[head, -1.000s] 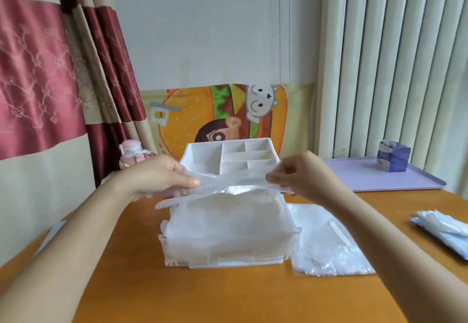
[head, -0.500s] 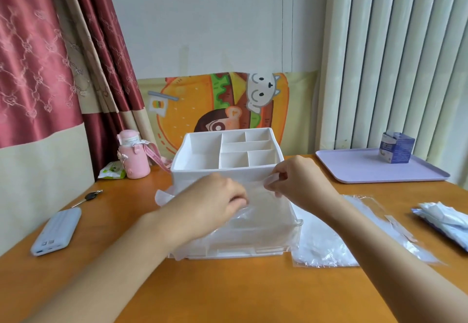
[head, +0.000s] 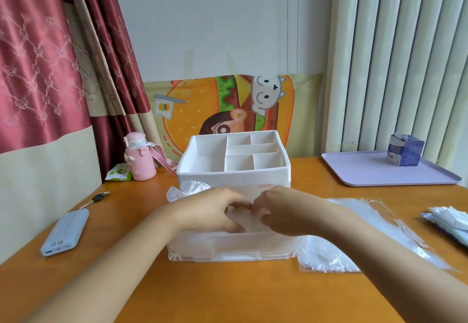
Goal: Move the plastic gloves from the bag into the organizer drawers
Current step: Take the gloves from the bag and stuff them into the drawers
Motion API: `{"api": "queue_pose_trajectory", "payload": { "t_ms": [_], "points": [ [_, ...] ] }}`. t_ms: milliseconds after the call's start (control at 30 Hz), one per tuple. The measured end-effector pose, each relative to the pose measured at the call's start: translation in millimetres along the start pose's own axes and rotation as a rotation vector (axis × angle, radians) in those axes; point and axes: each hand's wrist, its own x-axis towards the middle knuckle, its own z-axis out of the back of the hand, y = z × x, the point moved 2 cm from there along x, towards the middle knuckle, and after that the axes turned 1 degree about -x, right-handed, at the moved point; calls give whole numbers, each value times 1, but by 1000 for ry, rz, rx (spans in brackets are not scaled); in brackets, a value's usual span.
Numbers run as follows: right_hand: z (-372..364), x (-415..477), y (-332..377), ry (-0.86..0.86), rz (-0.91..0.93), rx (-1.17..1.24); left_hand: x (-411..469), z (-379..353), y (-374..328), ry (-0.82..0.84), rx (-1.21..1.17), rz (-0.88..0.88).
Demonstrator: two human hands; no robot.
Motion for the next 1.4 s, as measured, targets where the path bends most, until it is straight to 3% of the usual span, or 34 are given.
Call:
{"api": "queue_pose_trajectory", "payload": {
  "t_ms": [100,200,433,633,867,1067,1267,1400],
  "points": [
    [1,7,-1,103,-32,-27,-3,2,0,-34,-34,37],
    [0,15,4,201,-50,-107,-8,8,1,-24,95,78],
    [4,30,10,366,-53,-210,-18,30,-1,235,368,261],
    [4,39,10,392,-55,-248,-2,18,6,244,229,263],
    [8,25,-3,287,8,-121,-2,5,7,60,-4,216],
    [19,-4,-20,83,10,71,-31,21,5,-70,-130,169],
    [14,-37,-33,-183,2,181,-80,22,18,-601,-246,155],
    [-2,-46,-33,-180,16,246,-98,2,23,-503,-249,241]
  ]
}}
